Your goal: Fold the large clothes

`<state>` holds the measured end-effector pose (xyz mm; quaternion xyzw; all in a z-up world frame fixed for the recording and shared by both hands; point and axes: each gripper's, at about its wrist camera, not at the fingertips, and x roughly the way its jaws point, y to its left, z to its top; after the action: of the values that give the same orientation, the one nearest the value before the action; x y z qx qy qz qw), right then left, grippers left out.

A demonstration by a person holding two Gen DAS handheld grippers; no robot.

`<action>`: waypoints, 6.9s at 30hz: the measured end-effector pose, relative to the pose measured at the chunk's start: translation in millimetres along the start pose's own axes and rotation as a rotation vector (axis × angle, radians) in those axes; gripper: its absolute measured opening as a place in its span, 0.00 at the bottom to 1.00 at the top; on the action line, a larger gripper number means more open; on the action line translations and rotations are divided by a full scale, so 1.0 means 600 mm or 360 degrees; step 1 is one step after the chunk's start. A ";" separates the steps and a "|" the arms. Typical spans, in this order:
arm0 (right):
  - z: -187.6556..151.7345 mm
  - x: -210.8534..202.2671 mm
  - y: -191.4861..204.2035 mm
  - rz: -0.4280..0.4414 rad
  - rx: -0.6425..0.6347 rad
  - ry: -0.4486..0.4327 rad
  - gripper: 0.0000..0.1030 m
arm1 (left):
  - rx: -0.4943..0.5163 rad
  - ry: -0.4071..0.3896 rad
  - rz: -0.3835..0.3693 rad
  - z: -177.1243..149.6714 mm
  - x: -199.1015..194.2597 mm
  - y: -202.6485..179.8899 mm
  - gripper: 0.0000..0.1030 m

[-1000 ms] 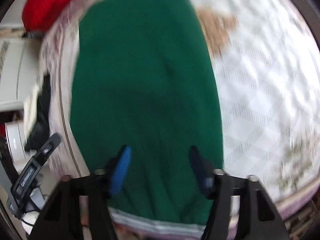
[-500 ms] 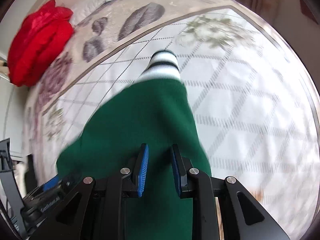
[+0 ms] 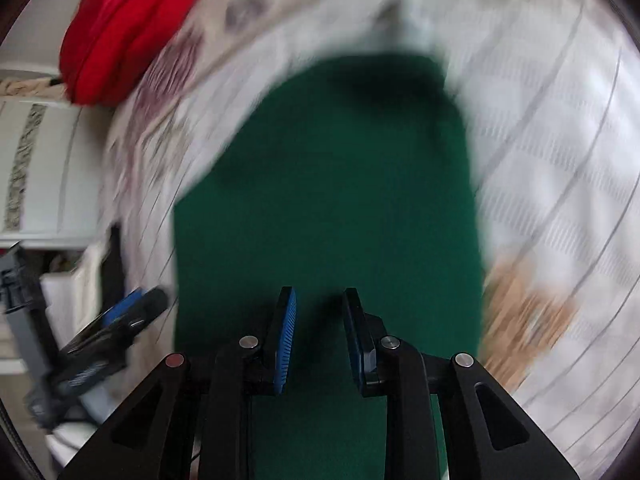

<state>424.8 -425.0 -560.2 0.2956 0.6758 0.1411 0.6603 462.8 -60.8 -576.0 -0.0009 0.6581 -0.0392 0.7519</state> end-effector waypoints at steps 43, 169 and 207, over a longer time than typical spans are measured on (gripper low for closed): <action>-0.694 -0.112 -0.211 -0.0430 0.0413 0.0156 0.08 | -0.0314 0.0249 -0.0442 -0.614 -0.175 0.138 0.18; -0.205 -0.437 -0.174 0.0279 -0.0396 -0.0436 0.19 | -0.0740 -0.0181 -0.0081 -0.262 -0.105 0.211 0.96; -0.496 -0.448 -0.348 -0.0110 -0.0481 0.0165 0.78 | -0.0906 -0.0001 0.0186 -0.489 -0.066 0.200 0.96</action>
<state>77.4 -687.3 -438.1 0.1618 0.6898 0.2336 0.6658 174.1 75.8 -582.6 -0.1738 0.6414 0.1904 0.7226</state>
